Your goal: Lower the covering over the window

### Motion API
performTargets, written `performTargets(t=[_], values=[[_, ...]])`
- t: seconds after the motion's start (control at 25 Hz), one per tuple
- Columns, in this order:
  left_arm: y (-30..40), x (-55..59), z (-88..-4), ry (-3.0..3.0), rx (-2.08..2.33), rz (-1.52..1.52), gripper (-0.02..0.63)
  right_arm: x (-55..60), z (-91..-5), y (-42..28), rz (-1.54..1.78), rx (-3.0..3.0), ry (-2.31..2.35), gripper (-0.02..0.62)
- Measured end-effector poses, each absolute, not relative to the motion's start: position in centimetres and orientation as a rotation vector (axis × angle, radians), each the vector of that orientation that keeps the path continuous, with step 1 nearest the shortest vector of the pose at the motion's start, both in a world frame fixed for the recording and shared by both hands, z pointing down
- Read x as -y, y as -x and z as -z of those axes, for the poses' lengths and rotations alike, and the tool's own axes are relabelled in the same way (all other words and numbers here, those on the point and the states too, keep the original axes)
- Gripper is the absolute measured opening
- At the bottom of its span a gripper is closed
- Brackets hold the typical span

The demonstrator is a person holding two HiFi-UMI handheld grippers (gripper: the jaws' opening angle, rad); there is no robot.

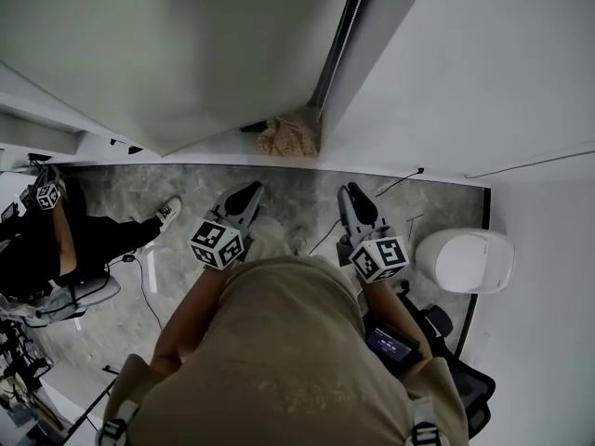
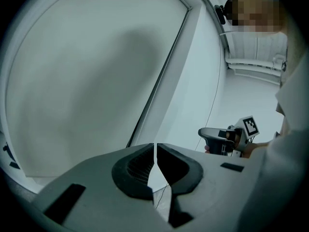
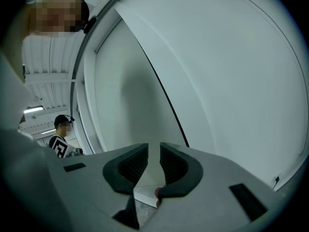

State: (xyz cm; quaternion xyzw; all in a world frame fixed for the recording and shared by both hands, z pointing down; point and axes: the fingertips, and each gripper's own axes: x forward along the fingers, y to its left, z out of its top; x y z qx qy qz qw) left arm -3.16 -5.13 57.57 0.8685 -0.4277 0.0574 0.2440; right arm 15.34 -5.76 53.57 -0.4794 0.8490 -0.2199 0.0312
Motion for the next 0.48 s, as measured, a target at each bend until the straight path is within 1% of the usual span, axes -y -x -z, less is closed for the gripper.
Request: performTargets(t=[0.48], values=[[6.5, 14.0, -56.1, -2.494, 0.964, -0.182, 0.032, 12.2, -51.3, -10.4, 0.602, -2.530, 1.622, 0.064]])
